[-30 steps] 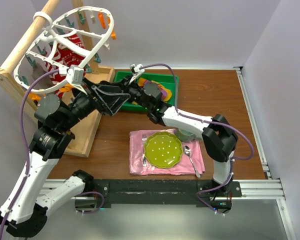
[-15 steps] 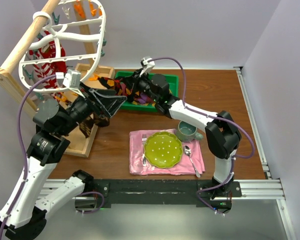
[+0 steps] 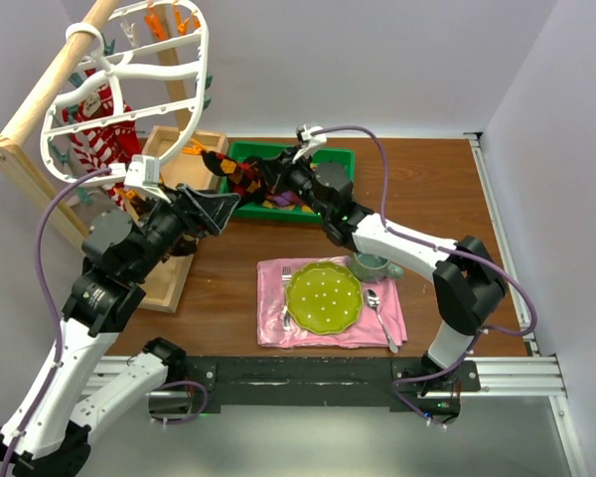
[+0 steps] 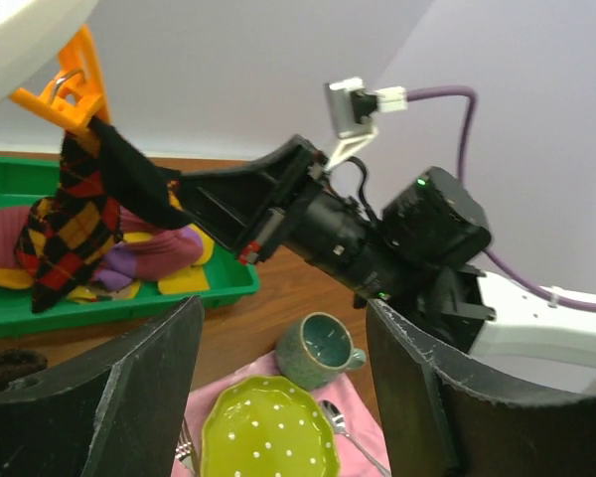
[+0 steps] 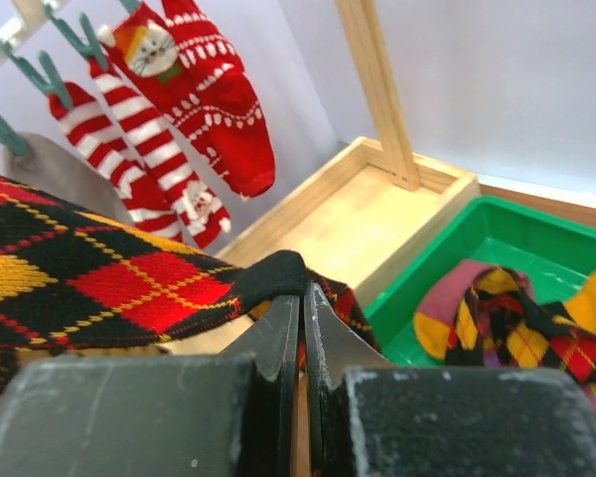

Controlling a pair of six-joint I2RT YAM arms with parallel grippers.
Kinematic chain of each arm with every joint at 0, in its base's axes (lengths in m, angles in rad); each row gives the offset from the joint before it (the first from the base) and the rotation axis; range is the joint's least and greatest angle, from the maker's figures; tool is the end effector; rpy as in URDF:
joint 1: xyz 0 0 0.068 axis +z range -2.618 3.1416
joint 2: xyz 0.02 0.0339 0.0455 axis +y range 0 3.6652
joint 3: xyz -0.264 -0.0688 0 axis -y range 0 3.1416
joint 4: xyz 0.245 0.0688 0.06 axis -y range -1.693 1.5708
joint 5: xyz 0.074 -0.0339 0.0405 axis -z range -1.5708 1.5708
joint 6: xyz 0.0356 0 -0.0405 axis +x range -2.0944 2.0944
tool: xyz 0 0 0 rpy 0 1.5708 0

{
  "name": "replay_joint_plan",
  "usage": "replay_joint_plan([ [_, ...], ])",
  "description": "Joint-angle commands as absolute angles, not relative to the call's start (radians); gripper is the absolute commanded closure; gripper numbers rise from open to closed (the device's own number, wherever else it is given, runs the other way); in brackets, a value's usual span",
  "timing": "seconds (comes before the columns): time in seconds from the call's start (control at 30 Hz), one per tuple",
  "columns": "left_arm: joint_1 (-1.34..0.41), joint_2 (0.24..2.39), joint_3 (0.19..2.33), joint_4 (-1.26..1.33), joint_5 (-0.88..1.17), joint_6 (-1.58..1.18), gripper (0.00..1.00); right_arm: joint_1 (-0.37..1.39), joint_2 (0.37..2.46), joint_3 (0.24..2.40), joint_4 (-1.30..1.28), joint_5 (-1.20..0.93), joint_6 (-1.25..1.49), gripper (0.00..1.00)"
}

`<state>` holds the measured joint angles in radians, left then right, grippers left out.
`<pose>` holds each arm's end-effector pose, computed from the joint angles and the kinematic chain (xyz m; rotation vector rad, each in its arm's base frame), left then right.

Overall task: Remove the socks clipped to the hanger
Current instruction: Remove the sock from the hanger.

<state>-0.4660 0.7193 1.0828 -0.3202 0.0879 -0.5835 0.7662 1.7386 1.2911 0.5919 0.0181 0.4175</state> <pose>0.1223 -0.0650 0.4354 -0.0205 1.5973 -0.8956 0.3026 0.2903 0.3376 -0.2444 1.4777 0.9546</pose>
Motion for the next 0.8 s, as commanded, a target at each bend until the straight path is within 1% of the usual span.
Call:
replay_joint_plan([
  [0.0,-0.468,0.716,1.040,-0.267,0.014,-0.603,0.29,0.822,1.667,1.243,0.652,0.130,0.354,1.00],
  [0.1,-0.468,0.709,1.003,-0.247,0.003,-0.617,0.30,0.848,1.655,1.223,0.649,0.173,0.331,1.00],
  [0.33,-0.468,0.675,0.908,-0.203,-0.095,-0.647,0.31,0.923,1.647,1.175,0.681,0.287,0.275,1.00],
  [0.6,-0.468,0.600,0.839,-0.186,-0.193,-0.657,0.31,0.939,1.657,1.154,0.701,0.305,0.291,1.00],
  [0.77,-0.468,0.565,0.816,-0.130,-0.173,-0.646,0.31,0.951,1.663,1.140,0.715,0.331,0.296,1.00],
])
